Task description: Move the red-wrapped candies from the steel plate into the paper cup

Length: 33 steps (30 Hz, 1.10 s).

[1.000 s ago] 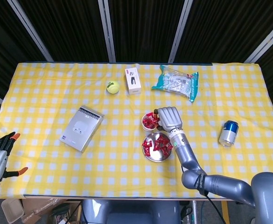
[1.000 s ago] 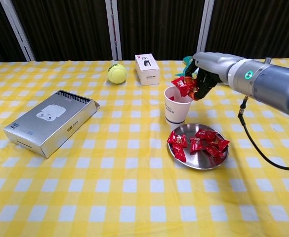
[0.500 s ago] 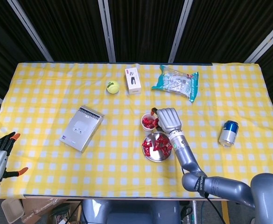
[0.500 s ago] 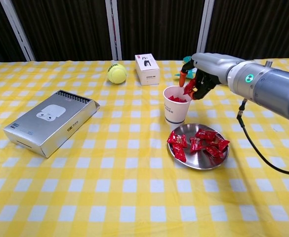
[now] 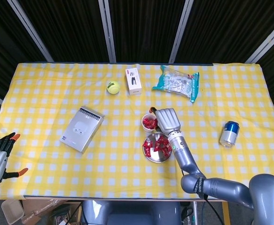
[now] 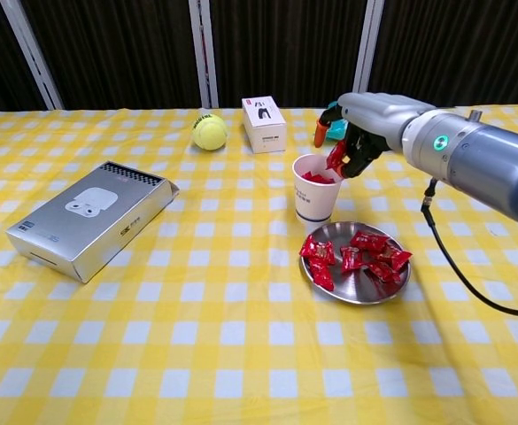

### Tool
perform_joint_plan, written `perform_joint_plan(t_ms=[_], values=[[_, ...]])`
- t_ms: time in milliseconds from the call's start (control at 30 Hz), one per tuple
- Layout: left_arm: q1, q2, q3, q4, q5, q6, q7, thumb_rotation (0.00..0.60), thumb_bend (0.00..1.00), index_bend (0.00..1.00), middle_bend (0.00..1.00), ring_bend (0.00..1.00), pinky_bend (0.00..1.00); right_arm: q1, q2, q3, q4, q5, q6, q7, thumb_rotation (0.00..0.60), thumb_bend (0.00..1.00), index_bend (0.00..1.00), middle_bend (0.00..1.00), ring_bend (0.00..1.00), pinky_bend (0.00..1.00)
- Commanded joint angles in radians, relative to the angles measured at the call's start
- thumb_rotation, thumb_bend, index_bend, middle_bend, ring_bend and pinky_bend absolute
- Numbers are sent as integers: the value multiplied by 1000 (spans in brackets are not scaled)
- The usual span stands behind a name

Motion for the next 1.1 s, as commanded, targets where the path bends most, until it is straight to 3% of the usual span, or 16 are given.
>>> perform_joint_plan(t_ms=[33,433,1100], values=[[0,0,0,-1,-1,-1,0,600,2,0,0,0,0,11,-8,8,10,7,5,-20,600,515,312,883,947,1000],[0,1,0,-1,-1,-1,-2,600,2,0,0,0,0,25,-30,9,30,43,20,-85,600,502,167,852,919,1000],[-1,0,0,1,0,0,-1,600,2,0,0,0,0,14,-17,11,18,17,46,-89,600,486,116,822,888,1000]])
